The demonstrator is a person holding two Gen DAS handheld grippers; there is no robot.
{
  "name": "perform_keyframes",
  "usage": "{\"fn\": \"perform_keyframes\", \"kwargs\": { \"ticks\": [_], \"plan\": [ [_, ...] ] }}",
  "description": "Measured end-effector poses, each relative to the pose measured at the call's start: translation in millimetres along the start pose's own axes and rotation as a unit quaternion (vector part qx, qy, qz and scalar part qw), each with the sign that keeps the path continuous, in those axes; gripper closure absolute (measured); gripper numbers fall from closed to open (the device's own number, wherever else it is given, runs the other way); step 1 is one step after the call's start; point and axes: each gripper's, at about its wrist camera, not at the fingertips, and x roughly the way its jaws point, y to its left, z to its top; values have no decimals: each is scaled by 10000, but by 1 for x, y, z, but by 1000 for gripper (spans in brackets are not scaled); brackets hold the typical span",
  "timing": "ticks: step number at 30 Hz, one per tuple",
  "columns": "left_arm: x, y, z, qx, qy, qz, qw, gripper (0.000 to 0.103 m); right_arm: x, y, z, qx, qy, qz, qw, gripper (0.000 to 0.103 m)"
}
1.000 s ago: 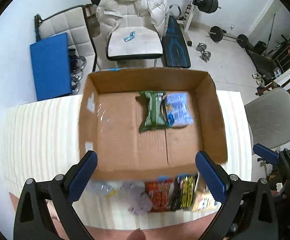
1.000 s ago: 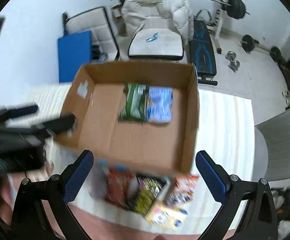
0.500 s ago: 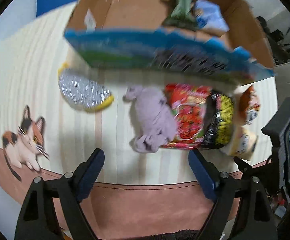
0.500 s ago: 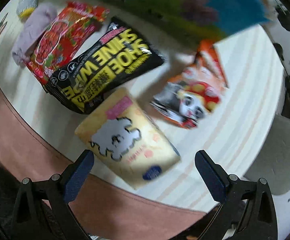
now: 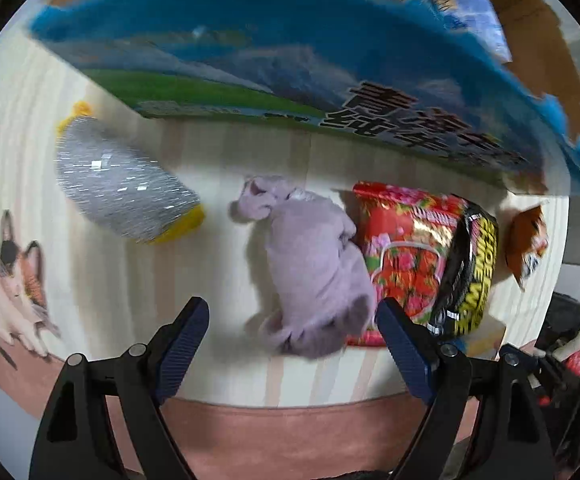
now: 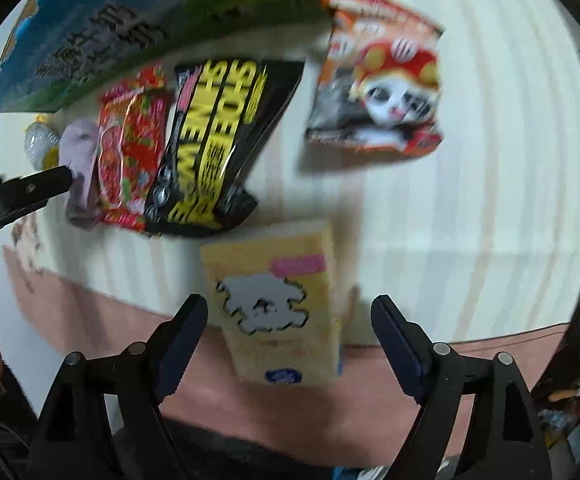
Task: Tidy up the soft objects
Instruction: 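Grasp the lilac cloth with the left gripper while the right grasps the yellow tissue pack, then place the cloth and tissue pack into the box and release both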
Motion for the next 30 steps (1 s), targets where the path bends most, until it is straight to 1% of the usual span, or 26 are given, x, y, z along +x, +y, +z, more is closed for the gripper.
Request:
{"fn": "perform_keyframes", "kwargs": {
  "ticks": [2, 3, 4, 5, 6, 7, 8, 11, 13, 16, 17, 18, 19, 21, 22, 24, 25, 27, 28, 30],
  "plan": [
    [11, 0, 7, -84, 68, -32, 9999, 17, 3, -2, -2, 108, 53, 141, 9998, 17],
    [15, 0, 9, -124, 71, -12, 9999, 27, 7, -1, -2, 157, 97, 177, 9997, 17],
    [19, 3, 10, -157, 73, -44, 9998, 43, 10, 0, -3, 152, 121, 117, 9997, 17],
    [22, 6, 9, -215, 93, -106, 9997, 52, 12, 1, -3, 148, 140, 46, 9998, 17],
    [24, 8, 7, -239, 137, -123, 9995, 68, 16, 5, -2, 163, 147, 9, 9998, 19],
    [25, 11, 4, -222, 158, -95, 9996, 70, 17, 4, -5, 202, 160, 52, 9997, 29],
    [24, 15, -2, -183, 114, -31, 9998, 70, 18, 3, -8, 238, 181, 131, 9995, 31],
    [22, 20, -26, 24, 16, 348, 9994, 70, 23, 1, -24, 314, 247, 164, 9991, 32],
    [25, 26, -45, 90, 66, 477, 9988, 70, 23, 3, -25, 346, 313, 175, 9988, 32],
    [38, 33, -62, 97, 153, 631, 9978, 68, 26, 7, -32, 330, 205, 12, 9992, 32],
    [39, 32, -66, 130, 45, 668, 9977, 67, 29, 8, -33, 321, 198, -73, 9993, 32],
    [40, 29, -67, 199, 27, 799, 9966, 67, 32, 12, -34, 268, 191, -162, 9993, 32],
    [41, 26, -69, 247, -16, 852, 9961, 68, 42, 23, -38, 213, 200, -259, 9992, 33],
    [42, 24, -71, 218, -26, 807, 9965, 70, 47, 30, -43, 134, 158, -447, 9988, 37],
    [42, 22, -74, 210, -35, 767, 9968, 72, 46, 32, -48, 122, 149, -439, 9988, 37],
    [30, 14, -83, 245, -170, 749, 9967, 73, 44, 43, -55, 178, 168, -192, 9995, 37],
    [17, 15, -93, 303, -261, 723, 9966, 73, 32, 45, -60, 184, 99, -13, 9998, 37],
    [-13, 8, -106, 402, -491, 485, 9968, 73, 8, 59, -65, 135, -98, 210, 9996, 37],
    [-28, 6, -109, 444, -584, 385, 9966, 73, -14, 65, -67, 86, -252, 407, 9988, 37],
    [-67, -7, -111, 562, -857, 93, 9947, 73, -51, 75, -64, -10, -510, 645, 9966, 37]
  ]
}}
